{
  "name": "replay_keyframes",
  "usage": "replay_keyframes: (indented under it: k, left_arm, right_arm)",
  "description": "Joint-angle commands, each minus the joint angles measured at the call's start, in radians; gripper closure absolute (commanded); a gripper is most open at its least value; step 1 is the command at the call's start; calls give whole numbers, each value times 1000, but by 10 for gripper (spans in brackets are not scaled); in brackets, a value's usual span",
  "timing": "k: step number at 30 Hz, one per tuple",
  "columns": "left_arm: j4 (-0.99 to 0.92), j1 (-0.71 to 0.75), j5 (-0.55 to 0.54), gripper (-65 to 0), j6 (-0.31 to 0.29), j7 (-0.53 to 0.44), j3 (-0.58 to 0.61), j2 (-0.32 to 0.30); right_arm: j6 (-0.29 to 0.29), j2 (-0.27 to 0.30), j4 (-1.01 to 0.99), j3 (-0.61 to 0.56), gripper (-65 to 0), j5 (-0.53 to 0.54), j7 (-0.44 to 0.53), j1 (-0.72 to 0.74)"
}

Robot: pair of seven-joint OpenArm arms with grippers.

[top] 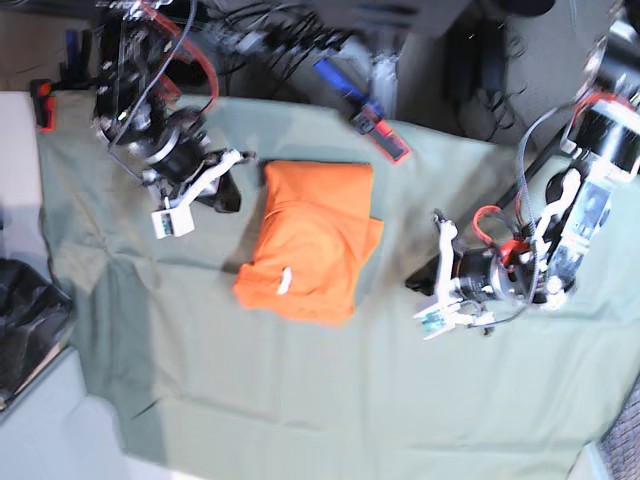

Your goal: Fold the T-shirt properly

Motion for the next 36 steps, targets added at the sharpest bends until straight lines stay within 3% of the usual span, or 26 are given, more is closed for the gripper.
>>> replay_keyframes:
  k: [1, 5, 10, 18, 21, 27, 36]
  left_arm:
    - [73, 26, -16, 0, 2, -4, -8, -48]
    - [280, 216, -16, 0, 22, 29, -62, -156]
    - [425, 470, -74, 0, 22, 66, -190, -248]
    - [396, 878, -47, 0, 24, 47, -322, -239]
    - [269, 956, 10, 0, 88, 2, -319, -216]
    - [-158, 875, 126, 0, 229, 10, -318, -118]
    - [-825, 466, 113, 0, 240, 5, -317, 14]
  right_arm:
    - [109, 29, 40, 17, 0, 21, 10, -19]
    - [109, 96, 116, 45, 0, 41, 10, -136]
    - [109, 157, 195, 62, 0, 55, 10, -295]
    - [109, 196, 178, 58, 0, 89, 10, -573]
    - [109, 196, 117, 47, 0, 76, 11, -657]
    - [104, 196, -150, -25, 0, -5, 19, -652]
    - [86, 182, -721, -226, 0, -96, 37, -359]
